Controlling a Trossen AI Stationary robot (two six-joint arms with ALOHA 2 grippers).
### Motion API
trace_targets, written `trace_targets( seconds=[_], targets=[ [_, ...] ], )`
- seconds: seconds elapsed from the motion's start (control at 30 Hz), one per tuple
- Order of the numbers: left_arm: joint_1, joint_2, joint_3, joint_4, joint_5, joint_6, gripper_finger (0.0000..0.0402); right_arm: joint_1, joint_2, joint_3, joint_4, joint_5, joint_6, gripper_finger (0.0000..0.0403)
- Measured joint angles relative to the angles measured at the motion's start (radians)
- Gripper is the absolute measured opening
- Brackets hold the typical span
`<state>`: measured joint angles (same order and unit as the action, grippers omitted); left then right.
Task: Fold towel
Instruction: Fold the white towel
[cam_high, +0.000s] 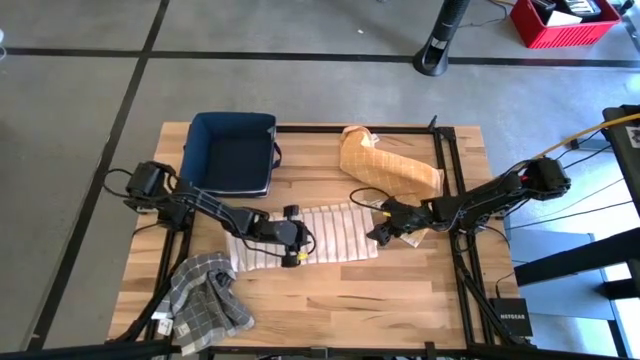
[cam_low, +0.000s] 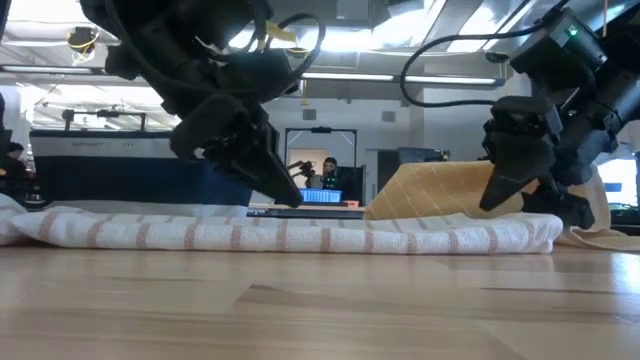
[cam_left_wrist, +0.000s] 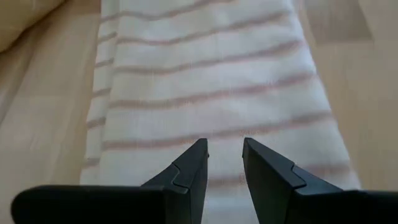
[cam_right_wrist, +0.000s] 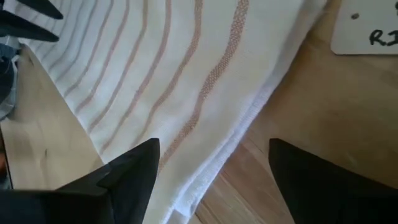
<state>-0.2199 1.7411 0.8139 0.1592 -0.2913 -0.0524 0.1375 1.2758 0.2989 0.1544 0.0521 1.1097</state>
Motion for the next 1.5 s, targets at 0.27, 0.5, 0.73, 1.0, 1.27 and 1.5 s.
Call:
trace_targets(
  seconds=[0.27, 0.5, 0.73, 1.0, 1.27, 1.5],
  targets=[
    [0.029, 0.13, 0.001, 0.186, 0.105, 0.01, 0.0095, 0.0, 0.078, 0.0, 0.131, 0.009, 0.02, 0.0303],
    [0.077, 0.195, 0.006, 0.233, 0.11, 0.026, 0.0095, 0.001, 0.149, 0.0, 0.236, 0.05, 0.034, 0.0302],
    [0.09, 0.196, 0.005, 0.237, 0.132, 0.026, 0.0095, 0.0, 0.161, -0.002, 0.261, 0.072, 0.019, 0.0224],
    [0.089, 0.196, 0.003, 0.233, 0.132, 0.026, 0.0095, -0.001, 0.149, 0.004, 0.253, 0.075, -0.015, 0.0037],
    [0.089, 0.197, 0.002, 0.24, 0.134, 0.027, 0.0095, 0.0, 0.118, 0.158, 0.175, 0.082, -0.076, 0.0029],
    [0.089, 0.197, 0.002, 0.249, 0.134, 0.036, 0.0095, 0.0, 0.18, 0.283, 0.172, 0.14, -0.189, 0.0011]
  ],
)
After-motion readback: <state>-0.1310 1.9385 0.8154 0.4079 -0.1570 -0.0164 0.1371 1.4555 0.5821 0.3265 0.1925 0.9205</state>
